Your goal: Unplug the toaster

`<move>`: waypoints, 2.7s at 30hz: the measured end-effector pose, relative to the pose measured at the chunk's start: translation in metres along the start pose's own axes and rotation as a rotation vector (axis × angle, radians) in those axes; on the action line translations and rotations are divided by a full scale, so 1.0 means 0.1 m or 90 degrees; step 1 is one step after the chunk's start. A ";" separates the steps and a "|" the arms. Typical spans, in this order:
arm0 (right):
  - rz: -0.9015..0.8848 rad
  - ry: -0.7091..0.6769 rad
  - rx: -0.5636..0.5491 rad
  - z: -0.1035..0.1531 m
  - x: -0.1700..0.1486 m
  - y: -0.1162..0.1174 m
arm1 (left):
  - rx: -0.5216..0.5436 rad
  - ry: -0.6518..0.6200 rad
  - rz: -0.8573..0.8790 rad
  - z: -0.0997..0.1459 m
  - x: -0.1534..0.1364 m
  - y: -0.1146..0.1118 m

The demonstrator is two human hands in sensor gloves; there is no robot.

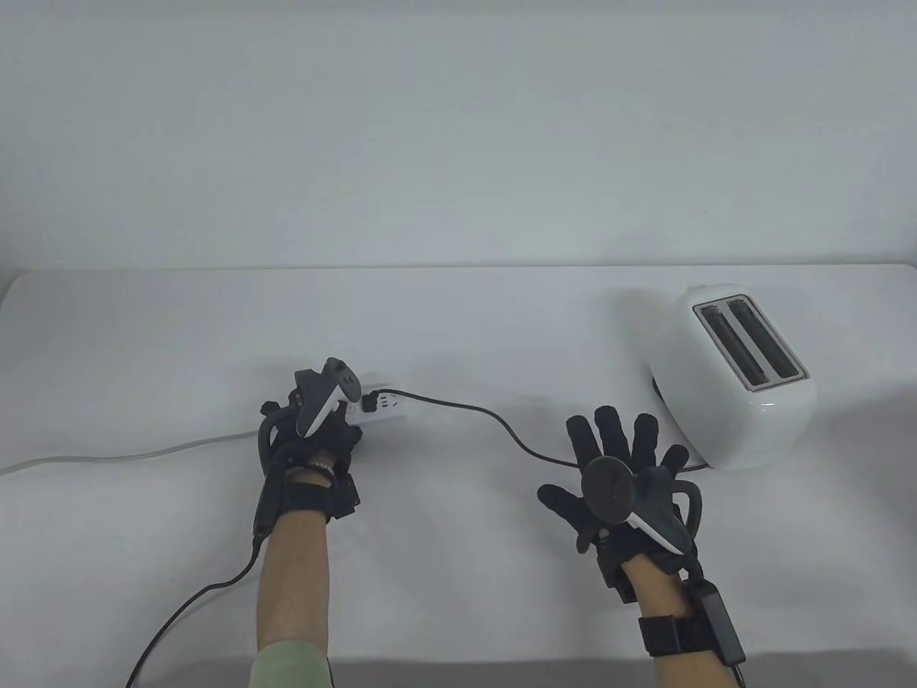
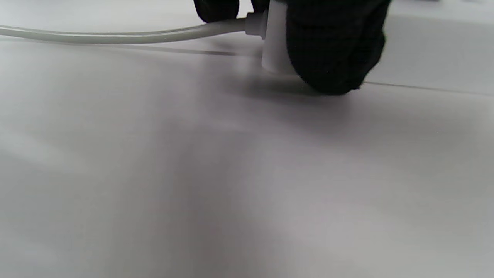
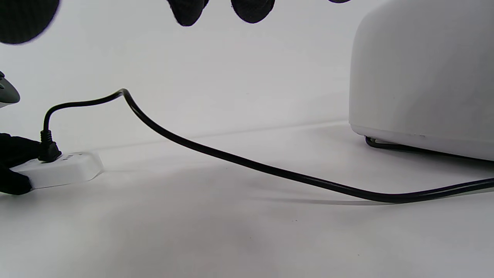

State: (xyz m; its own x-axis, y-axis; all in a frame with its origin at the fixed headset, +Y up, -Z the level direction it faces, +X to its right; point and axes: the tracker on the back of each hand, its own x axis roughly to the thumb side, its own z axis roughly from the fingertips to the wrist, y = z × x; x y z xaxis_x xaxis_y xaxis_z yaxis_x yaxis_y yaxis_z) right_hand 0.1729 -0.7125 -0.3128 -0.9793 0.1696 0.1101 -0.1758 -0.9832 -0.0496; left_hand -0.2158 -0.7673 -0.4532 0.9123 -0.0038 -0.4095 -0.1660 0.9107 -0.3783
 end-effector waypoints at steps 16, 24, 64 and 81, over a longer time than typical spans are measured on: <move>-0.084 0.016 -0.054 0.08 -0.18 -0.21 | 0.130 -0.290 0.007 0.67 0.11 0.08; -0.181 -0.008 -0.081 0.21 -0.26 -0.36 | 0.141 -0.422 -0.008 1.26 0.59 -0.02; 0.254 -0.135 -0.059 -0.22 0.88 -0.60 | 0.044 -0.348 -0.030 1.16 1.13 -0.64; 0.340 -0.098 -0.121 -0.45 1.11 -0.53 | 0.039 -0.346 -0.017 1.15 1.12 -0.64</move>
State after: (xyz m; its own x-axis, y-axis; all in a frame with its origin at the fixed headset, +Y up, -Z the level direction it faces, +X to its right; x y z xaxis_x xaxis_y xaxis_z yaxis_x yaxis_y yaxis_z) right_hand 0.0690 -0.6382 -0.3422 -0.9138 -0.3721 0.1630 0.3095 -0.8976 -0.3140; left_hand -0.0601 -0.7785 -0.3792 0.9807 0.1717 0.0937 -0.1325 0.9355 -0.3277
